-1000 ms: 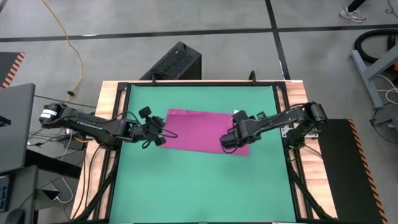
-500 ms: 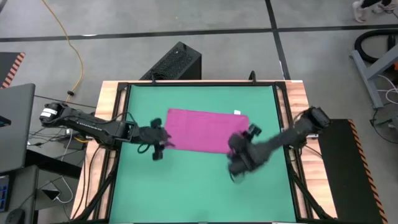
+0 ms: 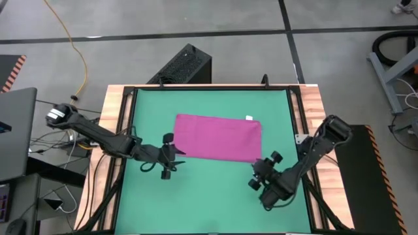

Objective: Roll towel into tight, uniform cylinder
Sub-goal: Roll the pink towel

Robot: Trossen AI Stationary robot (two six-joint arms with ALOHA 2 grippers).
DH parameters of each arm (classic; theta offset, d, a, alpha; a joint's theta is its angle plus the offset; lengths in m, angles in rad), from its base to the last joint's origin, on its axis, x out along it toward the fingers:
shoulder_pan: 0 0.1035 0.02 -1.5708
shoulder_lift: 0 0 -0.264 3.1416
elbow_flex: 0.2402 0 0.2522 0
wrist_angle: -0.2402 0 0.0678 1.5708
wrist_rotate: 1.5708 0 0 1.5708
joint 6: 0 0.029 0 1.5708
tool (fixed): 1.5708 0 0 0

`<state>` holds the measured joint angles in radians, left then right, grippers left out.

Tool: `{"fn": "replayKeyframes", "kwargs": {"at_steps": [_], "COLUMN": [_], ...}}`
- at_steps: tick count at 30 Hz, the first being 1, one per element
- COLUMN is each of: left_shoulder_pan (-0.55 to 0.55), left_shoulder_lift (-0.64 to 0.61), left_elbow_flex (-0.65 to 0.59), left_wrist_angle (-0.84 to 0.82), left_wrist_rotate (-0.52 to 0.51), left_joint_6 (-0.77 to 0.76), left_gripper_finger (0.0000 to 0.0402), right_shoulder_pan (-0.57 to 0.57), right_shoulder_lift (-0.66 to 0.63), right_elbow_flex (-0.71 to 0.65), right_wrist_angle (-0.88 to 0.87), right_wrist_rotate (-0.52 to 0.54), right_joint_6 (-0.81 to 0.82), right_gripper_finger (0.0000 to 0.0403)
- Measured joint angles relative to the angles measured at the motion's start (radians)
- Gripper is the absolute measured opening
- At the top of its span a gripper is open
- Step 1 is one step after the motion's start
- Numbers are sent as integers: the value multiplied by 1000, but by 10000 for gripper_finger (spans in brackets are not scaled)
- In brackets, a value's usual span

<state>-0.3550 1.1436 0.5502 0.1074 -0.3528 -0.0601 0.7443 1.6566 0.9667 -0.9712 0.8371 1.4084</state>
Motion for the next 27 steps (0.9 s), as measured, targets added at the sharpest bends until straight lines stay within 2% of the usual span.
{"fn": "replayKeyframes", "kwargs": {"at_steps": [4, 12, 23, 27], "left_shoulder_pan": [9, 61, 68, 68], "left_shoulder_lift": [60, 181, 252, 252], "left_elbow_flex": [-90, -208, -210, -210], "left_wrist_angle": [170, 365, 405, 408], "left_wrist_rotate": [6, 1, 8, 8], "left_joint_6": [15, -68, -76, -76], "left_gripper_finger": [142, 142, 142, 142], "right_shoulder_pan": [-65, -192, -271, -283], "right_shoulder_lift": [0, 0, 2, 48], "right_elbow_flex": [-43, -57, -57, -56], "right_wrist_angle": [180, 302, 341, 384], "right_wrist_rotate": [-30, -87, -134, -155], "right_joint_6": [-188, -419, -515, -555], "right_gripper_finger": [162, 162, 162, 162]}}
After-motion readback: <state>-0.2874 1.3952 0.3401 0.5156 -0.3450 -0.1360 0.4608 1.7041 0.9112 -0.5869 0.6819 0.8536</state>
